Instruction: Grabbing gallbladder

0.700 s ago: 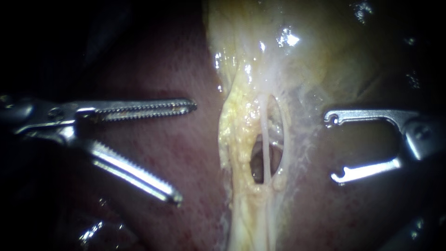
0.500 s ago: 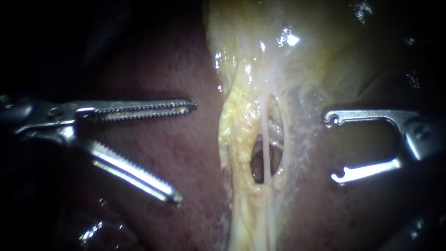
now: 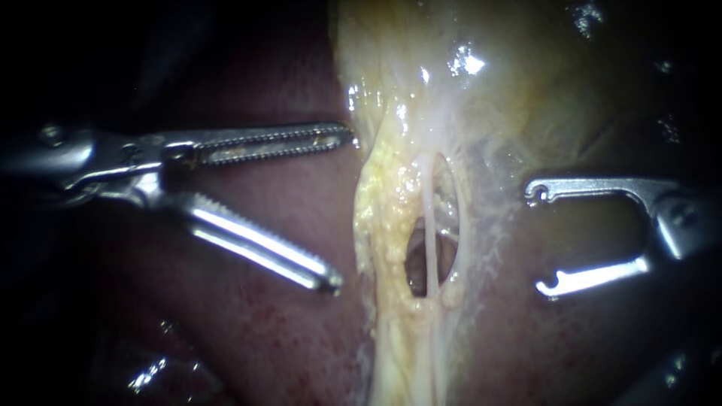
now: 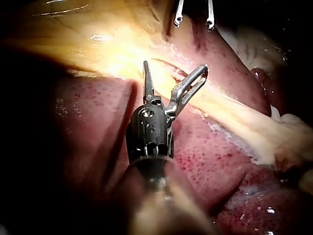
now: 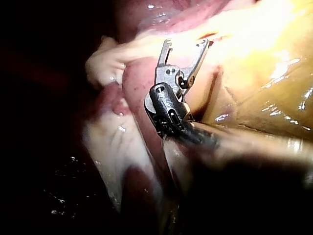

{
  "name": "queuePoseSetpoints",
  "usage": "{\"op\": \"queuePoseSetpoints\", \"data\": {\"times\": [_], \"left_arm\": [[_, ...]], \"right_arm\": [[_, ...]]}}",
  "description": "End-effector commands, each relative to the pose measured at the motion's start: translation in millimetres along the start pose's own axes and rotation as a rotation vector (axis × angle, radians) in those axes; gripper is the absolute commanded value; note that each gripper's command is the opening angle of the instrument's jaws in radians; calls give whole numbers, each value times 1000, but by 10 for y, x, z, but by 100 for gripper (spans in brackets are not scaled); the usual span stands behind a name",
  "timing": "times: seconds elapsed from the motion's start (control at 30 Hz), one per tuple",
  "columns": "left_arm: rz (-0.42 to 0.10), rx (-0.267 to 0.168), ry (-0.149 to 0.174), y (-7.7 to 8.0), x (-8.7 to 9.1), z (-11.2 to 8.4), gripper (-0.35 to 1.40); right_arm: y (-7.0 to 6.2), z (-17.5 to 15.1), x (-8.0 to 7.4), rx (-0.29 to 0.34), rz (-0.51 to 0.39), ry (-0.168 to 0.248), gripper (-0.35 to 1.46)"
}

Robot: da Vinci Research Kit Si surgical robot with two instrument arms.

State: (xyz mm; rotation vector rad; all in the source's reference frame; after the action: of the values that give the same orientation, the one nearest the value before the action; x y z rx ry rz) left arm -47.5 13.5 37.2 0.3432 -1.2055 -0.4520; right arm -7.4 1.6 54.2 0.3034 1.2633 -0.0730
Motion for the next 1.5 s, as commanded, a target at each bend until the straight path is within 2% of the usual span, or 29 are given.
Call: {"op": "queuePoseSetpoints", "data": {"times": [0.03, 0.3, 0.73, 1.03, 1.1, 1.23, 1.27, 1.33, 1.37, 1.5], "left_arm": [[-6, -2, 4, 2, 2, 4, 89], [-35, -16, 29, 19, 20, 28, 81], [-73, -60, 62, 48, 39, 34, 69], [-140, -80, 64, 47, 38, 40, 22], [-147, -83, 66, 47, 38, 40, 17], [-160, -87, 69, 47, 38, 40, -5], [-160, -87, 69, 47, 38, 40, -18], [-166, -88, 71, 47, 38, 40, -25], [-166, -88, 71, 47, 39, 40, -35], [-172, -90, 71, 47, 39, 40, -35]], "right_arm": [[0, 0, 0, 0, 0, 0, 59], [0, 0, 0, 0, 0, 0, 59], [0, 0, 0, 0, 0, 0, 59], [0, 0, 0, 0, 0, 0, 59], [0, 0, 0, 0, 0, 0, 59], [0, 0, 0, 0, 0, 0, 59], [0, 0, 0, 0, 0, 0, 59], [0, 0, 0, 0, 0, 0, 59], [0, -1, 0, 0, 0, 0, 59], [0, -1, 0, 0, 0, 0, 59]]}}
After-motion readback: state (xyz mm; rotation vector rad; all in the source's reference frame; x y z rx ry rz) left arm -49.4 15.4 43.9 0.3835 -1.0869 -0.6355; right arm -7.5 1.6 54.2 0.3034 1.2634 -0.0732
